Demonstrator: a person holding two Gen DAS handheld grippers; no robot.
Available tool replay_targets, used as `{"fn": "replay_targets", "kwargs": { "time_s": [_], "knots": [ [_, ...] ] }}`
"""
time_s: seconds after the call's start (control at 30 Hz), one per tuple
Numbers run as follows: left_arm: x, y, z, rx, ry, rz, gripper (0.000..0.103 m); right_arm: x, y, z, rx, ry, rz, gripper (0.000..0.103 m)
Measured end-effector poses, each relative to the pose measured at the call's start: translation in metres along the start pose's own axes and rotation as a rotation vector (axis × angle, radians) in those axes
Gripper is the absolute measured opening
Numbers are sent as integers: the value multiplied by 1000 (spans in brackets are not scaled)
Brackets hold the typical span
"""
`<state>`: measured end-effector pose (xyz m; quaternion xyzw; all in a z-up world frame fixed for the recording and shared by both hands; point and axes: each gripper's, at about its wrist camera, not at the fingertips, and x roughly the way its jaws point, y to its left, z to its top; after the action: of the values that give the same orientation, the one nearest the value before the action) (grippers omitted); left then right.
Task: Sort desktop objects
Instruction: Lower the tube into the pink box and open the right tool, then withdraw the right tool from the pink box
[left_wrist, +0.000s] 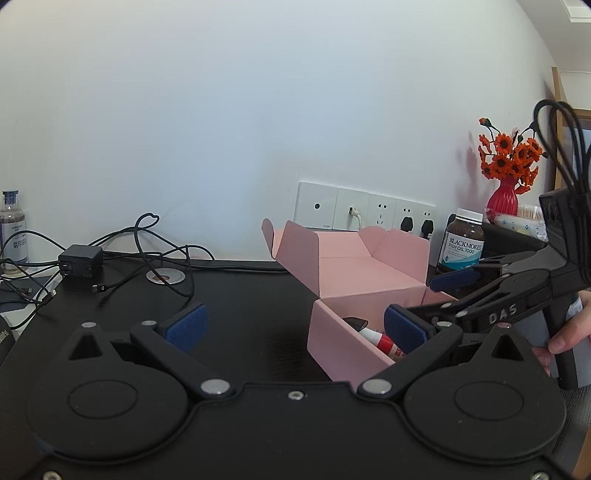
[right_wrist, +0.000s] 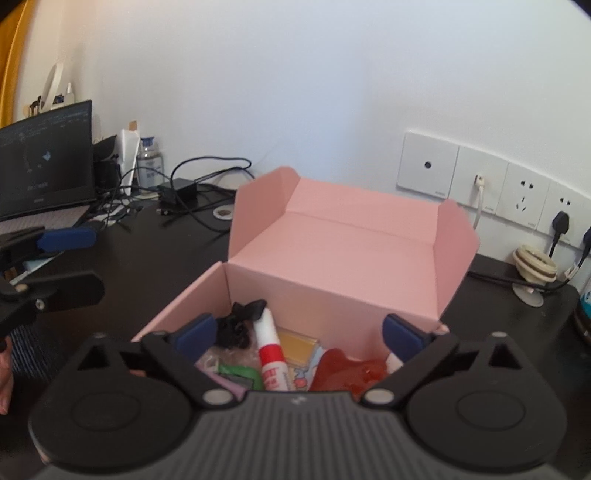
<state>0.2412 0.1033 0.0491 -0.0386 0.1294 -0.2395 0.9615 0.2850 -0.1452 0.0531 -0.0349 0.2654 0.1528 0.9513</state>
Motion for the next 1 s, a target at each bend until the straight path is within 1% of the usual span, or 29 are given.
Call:
{"fn": "replay_targets", "kwargs": {
  "time_s": [0.37,0.5,0.7,0.83,1.0],
  "knots": [
    [-1,1,0,-5,0,12,103,-26,-26,0,97,-85,-18,102],
    [-1,-1,0,6,-2,16,103,-33,-46,-15,137,-84,-25,102],
    [0,-7,0,39,6,46,103,-46,-68,-35,126,-157,-64,102],
    [2,-9,0,48,17,63,103,-47,-86,-46,181,-181,-40,102],
    [4,-9,0,47,24,87,103,-48,-110,-55,319,-205,9,102]
  ]
}}
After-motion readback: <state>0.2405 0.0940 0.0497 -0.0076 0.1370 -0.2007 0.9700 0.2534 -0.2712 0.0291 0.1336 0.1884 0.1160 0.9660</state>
